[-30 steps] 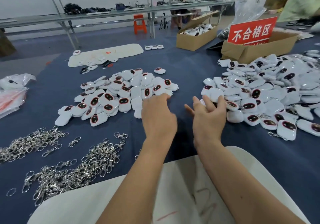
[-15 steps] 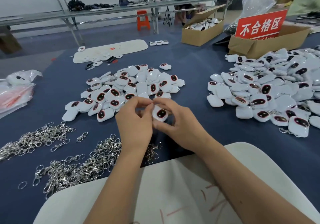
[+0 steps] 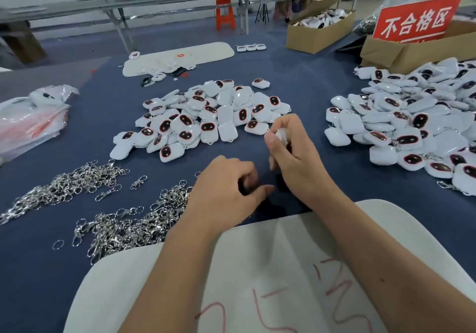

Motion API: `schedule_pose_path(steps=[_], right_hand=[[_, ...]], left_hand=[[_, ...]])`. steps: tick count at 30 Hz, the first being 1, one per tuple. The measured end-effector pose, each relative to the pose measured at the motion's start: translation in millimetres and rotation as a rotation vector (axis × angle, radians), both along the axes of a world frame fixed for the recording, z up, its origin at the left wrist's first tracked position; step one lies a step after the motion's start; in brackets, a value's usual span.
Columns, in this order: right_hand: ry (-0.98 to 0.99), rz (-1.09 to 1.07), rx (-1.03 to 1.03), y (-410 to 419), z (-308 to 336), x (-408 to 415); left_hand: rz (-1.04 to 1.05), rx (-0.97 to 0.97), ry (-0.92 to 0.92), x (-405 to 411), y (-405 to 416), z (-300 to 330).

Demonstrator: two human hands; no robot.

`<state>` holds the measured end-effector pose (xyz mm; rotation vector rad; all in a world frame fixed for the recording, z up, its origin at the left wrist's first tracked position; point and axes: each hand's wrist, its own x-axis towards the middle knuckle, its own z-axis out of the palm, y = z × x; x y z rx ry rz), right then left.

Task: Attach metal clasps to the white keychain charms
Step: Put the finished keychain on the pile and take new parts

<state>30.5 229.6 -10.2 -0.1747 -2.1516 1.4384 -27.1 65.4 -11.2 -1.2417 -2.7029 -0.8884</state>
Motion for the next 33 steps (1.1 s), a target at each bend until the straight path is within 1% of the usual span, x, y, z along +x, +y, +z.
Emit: schedule_pose_path(steps=[3, 6, 9, 13, 15, 20, 21, 25, 26, 28, 30, 33], right_hand=[[-0.021, -0.014, -0.070, 1, -3, -2], [-0.039, -0.012, -0.090, 4, -6, -3], [-0.049, 0.025, -0.035, 2, -4, -1], [-0.042, 0.038, 0.005, 0, -3, -1], [-0.039, 0.040, -0.002, 1, -4, -1], [-0.063, 0.095, 0.065, -2, -3, -1], [-0.076, 0.118, 0.075, -2, -4, -1], [-0.129, 0.203, 0.056, -1, -4, -1], [-0.133, 0.213, 0.036, 0, -3, -1], [-0.132, 0.224, 0.019, 2, -3, -1], [-0.116, 0.215, 0.025, 2, -3, -1], [-0.070, 0.147, 0.017, 3, -5, -2]], left_hand=[[-0.113, -0.061, -0.084, -5, -5, 7], [-0.151, -0.082, -0.151, -9, -10, 10], [-0.115, -0.028, -0.143, -11, -8, 9], [0.017, 0.029, -0.112, -13, -2, 6], [0.092, 0.109, -0.105, -12, 1, 4], [0.252, 0.460, -0.123, -7, 11, 6], [0.262, 0.530, -0.180, -7, 15, 6], [0.273, 0.854, -0.554, -9, 26, 5], [0.250, 0.912, -0.644, -10, 26, 4], [0.191, 0.970, -0.794, -11, 25, 4], [0.148, 0.970, -0.841, -10, 23, 4], [0.160, 0.968, -0.822, -9, 24, 5]])
